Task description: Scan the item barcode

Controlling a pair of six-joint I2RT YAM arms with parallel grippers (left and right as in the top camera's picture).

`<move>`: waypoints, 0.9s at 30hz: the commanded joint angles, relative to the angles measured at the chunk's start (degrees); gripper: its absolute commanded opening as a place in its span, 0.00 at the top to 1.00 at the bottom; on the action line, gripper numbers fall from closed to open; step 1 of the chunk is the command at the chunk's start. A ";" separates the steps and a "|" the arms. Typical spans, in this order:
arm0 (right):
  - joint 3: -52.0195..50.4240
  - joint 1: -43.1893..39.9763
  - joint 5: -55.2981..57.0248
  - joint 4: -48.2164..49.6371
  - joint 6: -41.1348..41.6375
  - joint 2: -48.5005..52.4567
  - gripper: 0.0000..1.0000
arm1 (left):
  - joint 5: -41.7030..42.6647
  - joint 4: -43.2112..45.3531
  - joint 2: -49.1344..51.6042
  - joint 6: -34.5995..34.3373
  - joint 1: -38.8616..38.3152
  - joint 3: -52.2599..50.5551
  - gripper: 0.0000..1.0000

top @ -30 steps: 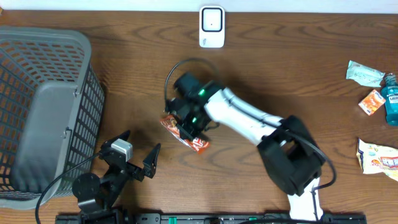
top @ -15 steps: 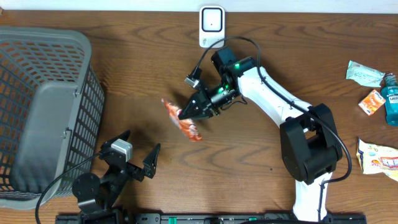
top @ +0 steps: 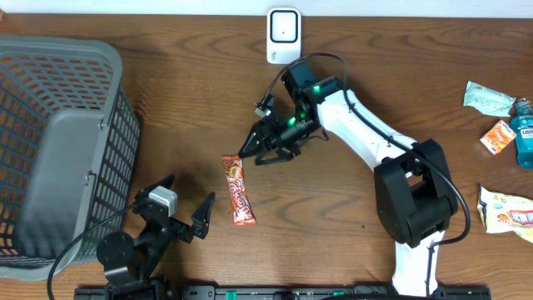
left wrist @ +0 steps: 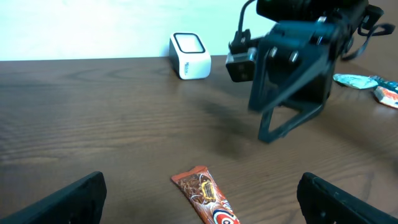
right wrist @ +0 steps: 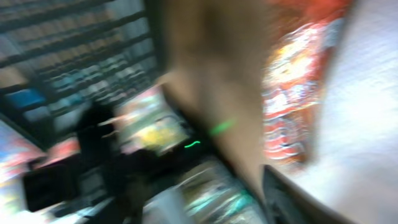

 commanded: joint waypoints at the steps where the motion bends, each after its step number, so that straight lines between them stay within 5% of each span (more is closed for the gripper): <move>1: 0.66 2.71 22.69 -0.07 -4.92 -1.31 0.38 | 0.76 -1.27 -0.26 -0.31 0.09 -0.96 0.02; 8: 0.66 11.54 37.42 2.01 -3.72 -1.16 0.36 | 0.76 -1.27 -0.26 -0.31 0.09 -0.96 0.02; 14: 0.59 19.63 51.41 4.07 7.65 -0.76 0.35 | 0.76 -1.27 -0.26 -0.28 0.09 -0.96 0.02; 27: -0.59 26.75 57.35 7.67 17.46 3.67 0.47 | 0.76 -1.27 -0.26 -0.31 0.09 -0.96 0.02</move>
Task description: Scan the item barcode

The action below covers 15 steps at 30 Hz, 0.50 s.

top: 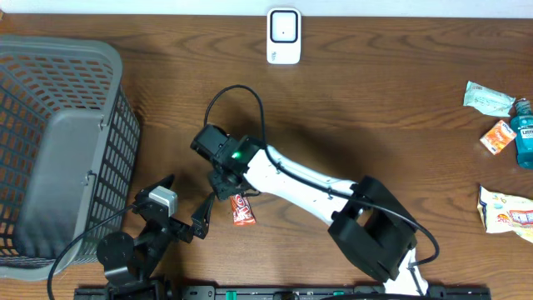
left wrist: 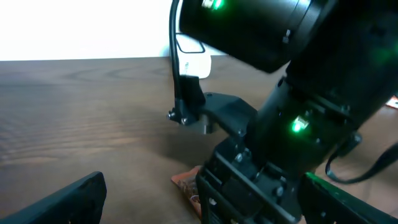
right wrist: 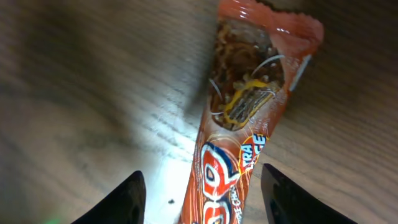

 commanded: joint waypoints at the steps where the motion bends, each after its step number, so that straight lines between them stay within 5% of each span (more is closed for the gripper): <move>1: -0.72 0.66 3.58 -0.09 7.08 3.61 0.49 | 0.76 -1.27 -0.26 -0.31 0.09 -0.96 0.02; 5: -0.87 0.76 2.56 -1.29 8.57 5.88 0.58 | 0.76 -1.27 -0.26 -0.28 0.09 -0.96 0.02; 10: -0.94 0.79 2.51 -2.80 8.61 7.06 0.86 | 0.76 -1.27 -0.26 -0.28 0.09 -0.96 0.02; 11: -0.94 0.79 2.12 -3.23 8.61 7.08 0.99 | 0.76 -1.27 -0.26 -0.28 0.09 -0.96 0.02; 15: -0.76 -0.66 -6.73 -3.96 2.67 6.95 0.99 | 0.76 -1.27 -0.26 -0.28 0.09 -0.96 0.02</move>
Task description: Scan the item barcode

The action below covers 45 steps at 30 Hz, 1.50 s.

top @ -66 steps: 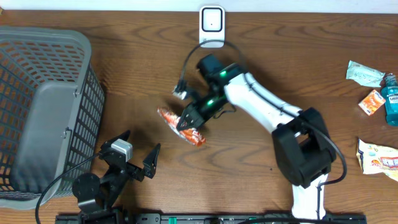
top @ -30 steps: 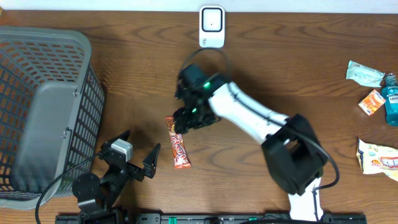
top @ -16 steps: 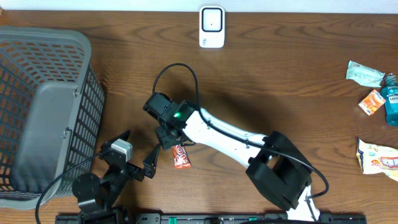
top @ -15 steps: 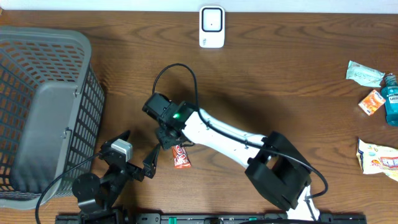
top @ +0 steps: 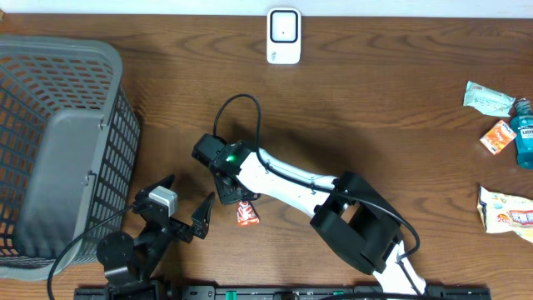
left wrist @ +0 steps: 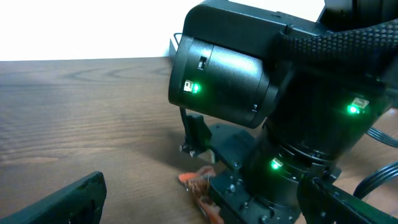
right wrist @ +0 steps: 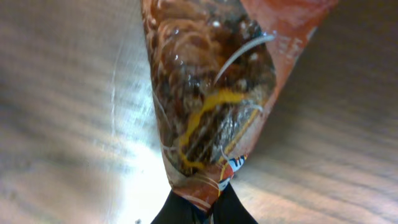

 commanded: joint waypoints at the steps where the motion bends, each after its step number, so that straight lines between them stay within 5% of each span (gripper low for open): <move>1: -0.70 -3.06 -18.21 -0.76 -10.82 2.27 0.99 | 0.76 -1.27 -0.26 -0.28 0.09 -0.96 0.02; 8: -0.72 -14.97 -69.09 -3.74 -50.49 2.27 0.99 | 0.76 -1.27 -0.26 -0.31 0.09 -0.96 0.02; 20: -0.81 -24.28 -87.56 -3.78 -76.56 2.27 0.99 | 0.76 -1.27 -0.26 -0.31 0.09 -0.96 0.02; 31: -0.79 -24.59 -87.84 -1.81 -88.32 2.27 0.99 | 0.76 -1.27 -0.26 -0.28 0.09 -0.96 0.02; 39: 0.39 -24.59 -87.84 1.57 -88.74 2.27 0.99 | 0.76 -1.27 -0.26 -0.31 0.09 -0.96 0.02; 42: 0.46 -24.87 -87.82 1.60 -82.82 2.27 0.99 | 0.76 -1.27 -0.26 -0.31 0.09 -0.96 0.02; 45: 0.46 -25.44 -87.82 1.53 -66.82 2.27 0.98 | 0.76 -1.27 -0.26 -0.31 0.09 -0.96 0.02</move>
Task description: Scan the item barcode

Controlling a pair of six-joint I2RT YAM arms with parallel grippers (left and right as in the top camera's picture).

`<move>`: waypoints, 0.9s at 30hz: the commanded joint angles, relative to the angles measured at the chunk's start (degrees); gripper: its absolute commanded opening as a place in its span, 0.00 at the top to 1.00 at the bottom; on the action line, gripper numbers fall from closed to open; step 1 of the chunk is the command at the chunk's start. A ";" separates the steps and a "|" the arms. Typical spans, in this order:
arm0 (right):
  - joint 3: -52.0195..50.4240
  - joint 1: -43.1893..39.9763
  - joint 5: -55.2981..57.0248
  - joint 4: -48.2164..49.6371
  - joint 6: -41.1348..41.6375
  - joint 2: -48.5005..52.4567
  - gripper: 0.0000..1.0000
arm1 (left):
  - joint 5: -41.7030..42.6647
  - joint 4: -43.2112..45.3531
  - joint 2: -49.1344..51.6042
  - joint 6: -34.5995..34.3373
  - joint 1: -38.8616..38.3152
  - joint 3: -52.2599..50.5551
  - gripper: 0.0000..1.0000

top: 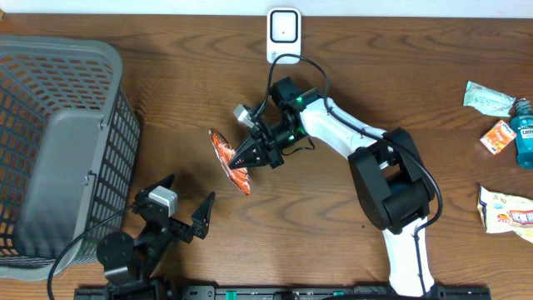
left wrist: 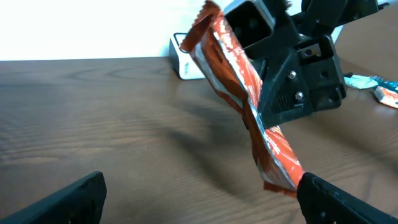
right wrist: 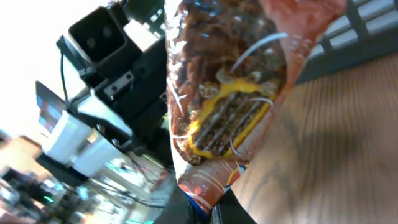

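Note:
An orange-red snack wrapper [top: 228,153] hangs tilted above the table, my right gripper [top: 250,156] shut on its lower end. The left wrist view shows the wrapper [left wrist: 247,112] in the air in front of the right gripper's black body [left wrist: 301,74]. In the right wrist view the wrapper [right wrist: 224,93] fills the frame, pinched at the bottom by my right gripper [right wrist: 208,210]. The white scanner [top: 283,35] stands at the table's far edge, and the scanner [left wrist: 185,65] is partly hidden behind the wrapper. My left gripper [top: 188,193] rests open near the front edge, holding nothing.
A grey mesh basket [top: 58,142] takes up the left side of the table. At the far right lie several packets [top: 504,208] and a blue bottle [top: 522,133]. The right arm [top: 350,137] stretches across the middle.
My right gripper, then shut on the wrapper low at the table close to the left gripper, now holds it lifted off the wood, farther back and to the right. The left arm is unchanged.
The wrapper lay flat on the table with my right gripper up and to its right. Then the gripper stood open over the wrapper, then shut on its end. Now the wrapper hangs in the air in that grip, between the left gripper and the scanner.

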 commanded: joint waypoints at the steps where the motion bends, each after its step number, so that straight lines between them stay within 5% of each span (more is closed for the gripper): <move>1: 1.22 -1.22 -2.40 -0.04 24.04 0.00 0.98 | 0.76 -1.25 -0.26 -0.28 0.09 -0.96 0.02; 5: 1.18 -1.70 -2.43 -2.67 55.45 0.00 0.98 | 0.76 -1.25 -0.26 -0.31 0.09 -0.96 0.02; 6: 1.18 -1.90 -2.43 -4.59 69.70 0.00 0.99 | 0.76 -1.25 -0.26 -0.31 0.09 -0.96 0.02; 8: 1.18 -2.10 -2.43 -5.05 79.97 0.00 0.99 | 0.76 -1.25 -0.26 -0.31 0.09 -0.96 0.02; 20: 1.18 -2.21 -2.43 -5.03 102.79 0.00 0.98 | 0.76 -1.25 -0.26 -0.31 0.09 -0.96 0.02; 27: 1.18 -2.25 4.68 -4.96 100.24 0.00 0.99 | 0.76 -1.25 -0.26 -0.31 0.09 -0.96 0.02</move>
